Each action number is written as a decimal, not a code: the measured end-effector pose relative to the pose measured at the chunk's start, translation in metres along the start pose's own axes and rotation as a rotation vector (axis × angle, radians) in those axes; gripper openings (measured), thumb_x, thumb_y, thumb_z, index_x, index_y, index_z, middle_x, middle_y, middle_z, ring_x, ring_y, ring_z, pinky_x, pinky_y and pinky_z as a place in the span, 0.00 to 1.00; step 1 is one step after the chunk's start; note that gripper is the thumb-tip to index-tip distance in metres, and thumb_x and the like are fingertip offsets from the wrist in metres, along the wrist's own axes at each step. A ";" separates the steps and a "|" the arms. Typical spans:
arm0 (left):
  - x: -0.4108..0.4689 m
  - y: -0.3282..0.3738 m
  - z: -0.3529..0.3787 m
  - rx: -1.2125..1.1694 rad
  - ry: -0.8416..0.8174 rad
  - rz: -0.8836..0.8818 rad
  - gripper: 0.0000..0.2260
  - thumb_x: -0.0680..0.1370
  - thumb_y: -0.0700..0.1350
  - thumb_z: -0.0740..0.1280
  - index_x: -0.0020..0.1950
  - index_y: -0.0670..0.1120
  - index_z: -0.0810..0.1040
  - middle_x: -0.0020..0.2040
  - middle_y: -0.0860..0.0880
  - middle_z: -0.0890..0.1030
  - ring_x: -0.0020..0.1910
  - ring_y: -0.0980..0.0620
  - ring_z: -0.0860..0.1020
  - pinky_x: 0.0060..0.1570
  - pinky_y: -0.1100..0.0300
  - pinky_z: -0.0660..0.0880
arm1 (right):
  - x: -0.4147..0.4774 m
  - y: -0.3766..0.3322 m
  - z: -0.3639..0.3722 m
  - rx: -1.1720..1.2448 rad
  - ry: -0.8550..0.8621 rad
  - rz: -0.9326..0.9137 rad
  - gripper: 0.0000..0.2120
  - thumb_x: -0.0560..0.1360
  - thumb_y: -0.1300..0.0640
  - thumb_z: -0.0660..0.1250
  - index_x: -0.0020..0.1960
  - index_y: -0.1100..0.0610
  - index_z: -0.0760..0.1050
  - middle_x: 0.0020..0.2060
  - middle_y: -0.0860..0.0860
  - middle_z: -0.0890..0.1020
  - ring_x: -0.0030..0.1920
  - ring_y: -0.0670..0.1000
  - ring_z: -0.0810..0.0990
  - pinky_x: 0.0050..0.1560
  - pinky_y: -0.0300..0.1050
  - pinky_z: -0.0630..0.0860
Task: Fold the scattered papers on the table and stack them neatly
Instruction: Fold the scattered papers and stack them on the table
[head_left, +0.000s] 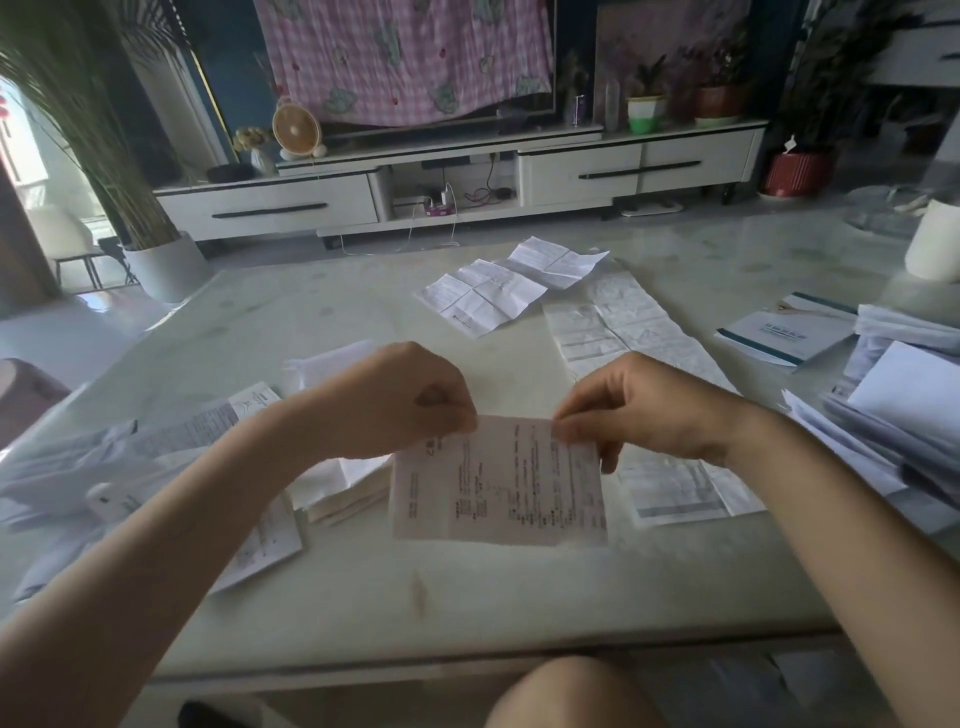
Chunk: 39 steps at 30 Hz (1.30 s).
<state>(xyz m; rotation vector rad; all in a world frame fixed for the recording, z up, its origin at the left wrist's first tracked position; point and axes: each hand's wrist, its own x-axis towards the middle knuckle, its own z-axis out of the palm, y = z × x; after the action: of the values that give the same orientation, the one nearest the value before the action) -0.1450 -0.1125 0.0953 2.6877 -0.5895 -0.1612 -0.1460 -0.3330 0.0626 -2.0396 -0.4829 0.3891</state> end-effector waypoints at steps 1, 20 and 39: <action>-0.001 -0.004 0.000 -0.020 0.007 -0.017 0.06 0.74 0.47 0.69 0.37 0.53 0.79 0.37 0.56 0.82 0.37 0.59 0.78 0.41 0.64 0.73 | -0.001 0.002 -0.005 0.004 0.002 0.016 0.04 0.74 0.64 0.67 0.45 0.63 0.81 0.37 0.57 0.84 0.31 0.48 0.81 0.33 0.38 0.77; -0.011 -0.026 0.039 -0.290 0.063 -0.017 0.14 0.74 0.39 0.69 0.35 0.57 0.78 0.37 0.54 0.82 0.37 0.55 0.79 0.44 0.53 0.79 | 0.006 0.002 0.002 0.177 0.220 0.079 0.04 0.69 0.62 0.72 0.42 0.59 0.78 0.40 0.58 0.82 0.39 0.51 0.79 0.44 0.43 0.79; 0.004 0.008 0.035 -0.352 0.497 -0.006 0.11 0.74 0.41 0.69 0.35 0.53 0.75 0.35 0.57 0.78 0.32 0.62 0.76 0.38 0.68 0.71 | 0.000 -0.004 0.016 0.090 0.168 0.026 0.05 0.70 0.59 0.72 0.38 0.59 0.79 0.32 0.51 0.82 0.30 0.43 0.77 0.34 0.34 0.75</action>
<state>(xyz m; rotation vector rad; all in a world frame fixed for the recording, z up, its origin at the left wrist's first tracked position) -0.1514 -0.1333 0.0659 2.2638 -0.3561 0.3605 -0.1545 -0.3189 0.0585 -1.9732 -0.3312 0.2478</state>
